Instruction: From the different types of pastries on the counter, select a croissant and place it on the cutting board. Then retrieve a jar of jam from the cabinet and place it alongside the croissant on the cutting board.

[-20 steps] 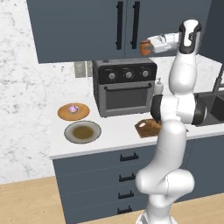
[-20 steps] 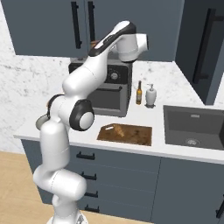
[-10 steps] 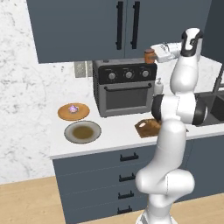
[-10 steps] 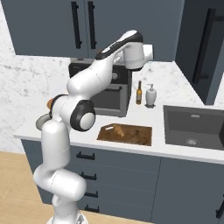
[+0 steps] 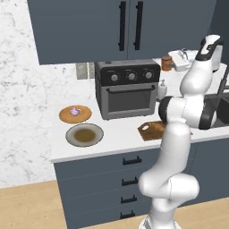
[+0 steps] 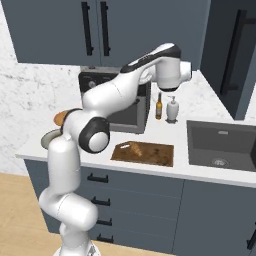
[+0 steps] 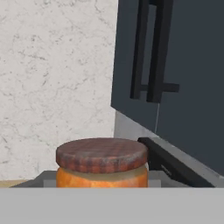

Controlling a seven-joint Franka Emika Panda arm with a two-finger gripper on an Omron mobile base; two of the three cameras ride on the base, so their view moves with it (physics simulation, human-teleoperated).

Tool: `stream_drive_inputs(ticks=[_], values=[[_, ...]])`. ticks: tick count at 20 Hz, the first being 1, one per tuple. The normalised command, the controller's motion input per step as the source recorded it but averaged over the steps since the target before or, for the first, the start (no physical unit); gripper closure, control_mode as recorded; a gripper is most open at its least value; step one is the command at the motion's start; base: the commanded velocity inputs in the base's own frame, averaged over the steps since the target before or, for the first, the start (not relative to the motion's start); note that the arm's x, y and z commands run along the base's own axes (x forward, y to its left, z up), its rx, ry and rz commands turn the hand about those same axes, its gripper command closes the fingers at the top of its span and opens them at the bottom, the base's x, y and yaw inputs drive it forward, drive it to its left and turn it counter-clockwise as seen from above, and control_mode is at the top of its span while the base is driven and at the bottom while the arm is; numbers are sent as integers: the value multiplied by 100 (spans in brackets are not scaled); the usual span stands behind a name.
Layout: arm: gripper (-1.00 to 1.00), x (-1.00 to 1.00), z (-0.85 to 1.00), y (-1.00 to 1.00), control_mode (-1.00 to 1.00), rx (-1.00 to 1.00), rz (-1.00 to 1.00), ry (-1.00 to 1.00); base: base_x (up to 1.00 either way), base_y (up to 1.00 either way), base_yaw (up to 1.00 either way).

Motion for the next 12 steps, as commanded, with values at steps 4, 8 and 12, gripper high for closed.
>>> stream_drive_inputs(ticks=[4, 8, 12], values=[[100, -42, -46, -45, -100, 6, -4, 1, 0, 0, 0], [100, -28, -63, -37, -100, 2, -1, 4, 0, 0, 0], [100, -7, -68, -18, -100, 1, 0, 1, 0, 0, 0]])
